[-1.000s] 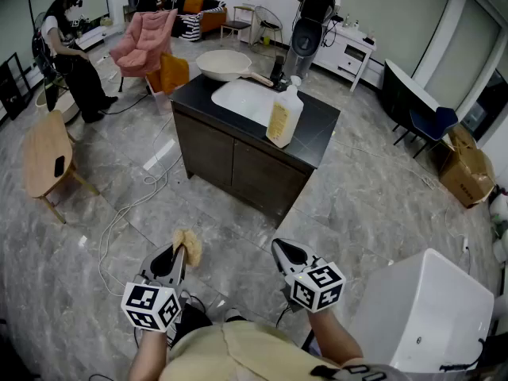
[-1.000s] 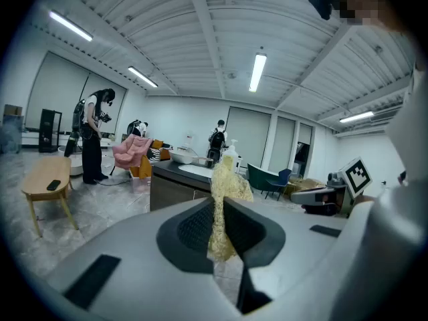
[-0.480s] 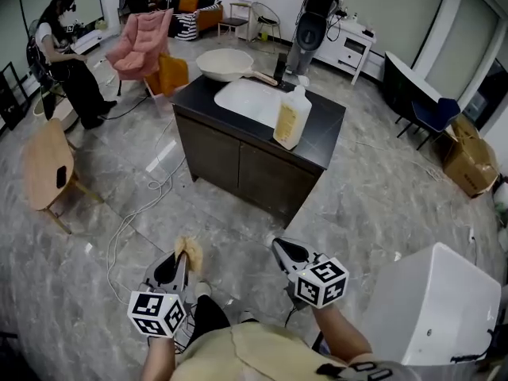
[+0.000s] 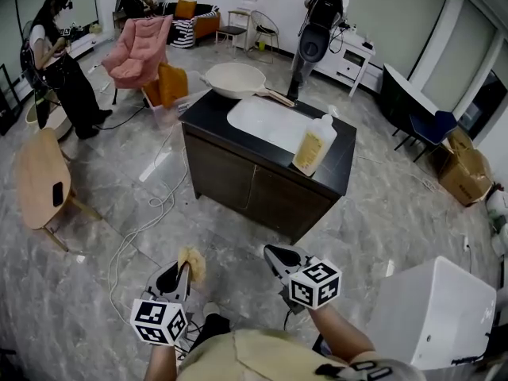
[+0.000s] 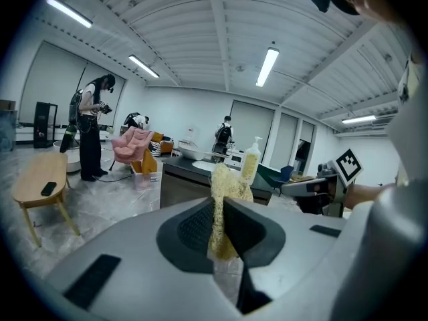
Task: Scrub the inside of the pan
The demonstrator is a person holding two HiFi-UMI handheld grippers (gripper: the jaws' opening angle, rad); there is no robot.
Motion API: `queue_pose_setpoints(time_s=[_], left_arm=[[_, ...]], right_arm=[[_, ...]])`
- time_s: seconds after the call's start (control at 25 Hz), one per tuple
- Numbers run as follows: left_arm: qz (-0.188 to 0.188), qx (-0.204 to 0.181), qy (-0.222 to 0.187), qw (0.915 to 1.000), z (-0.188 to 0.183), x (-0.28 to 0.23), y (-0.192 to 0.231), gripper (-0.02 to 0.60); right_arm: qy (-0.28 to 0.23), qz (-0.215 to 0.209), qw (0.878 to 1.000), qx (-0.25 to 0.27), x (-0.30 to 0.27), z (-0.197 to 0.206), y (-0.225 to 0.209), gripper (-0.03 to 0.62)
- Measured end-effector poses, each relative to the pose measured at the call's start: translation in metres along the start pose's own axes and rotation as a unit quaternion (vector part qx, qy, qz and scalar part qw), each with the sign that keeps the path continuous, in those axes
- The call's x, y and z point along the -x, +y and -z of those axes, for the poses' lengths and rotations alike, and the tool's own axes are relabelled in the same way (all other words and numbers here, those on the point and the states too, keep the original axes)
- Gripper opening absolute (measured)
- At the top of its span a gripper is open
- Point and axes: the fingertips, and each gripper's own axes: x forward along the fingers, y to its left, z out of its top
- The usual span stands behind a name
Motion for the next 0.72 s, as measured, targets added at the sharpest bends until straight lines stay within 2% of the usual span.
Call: queue_pose_setpoints(time_s=[0.2, 0.48, 0.72], left_arm=[[0.010, 0.004, 0.009, 0.9999, -0.005, -0.010, 0.050, 0.040], [0.034, 0.004, 0.028, 0.9990, -0.014, -0.029, 0.096, 0.040], [0.047, -0.005, 0.031, 0.9984, -0.033, -0.071, 0.119, 0.040]], right_arm=[[0.011, 0.002, 1.000, 0.001, -0.055, -0.014, 0.015, 0.015], [0.027, 0.003, 1.000, 0.000, -0.108, -0.028, 0.027, 0.015], [0.029, 0.018, 0.999, 0.003, -0.144, -0.049, -0.001, 0.015]])
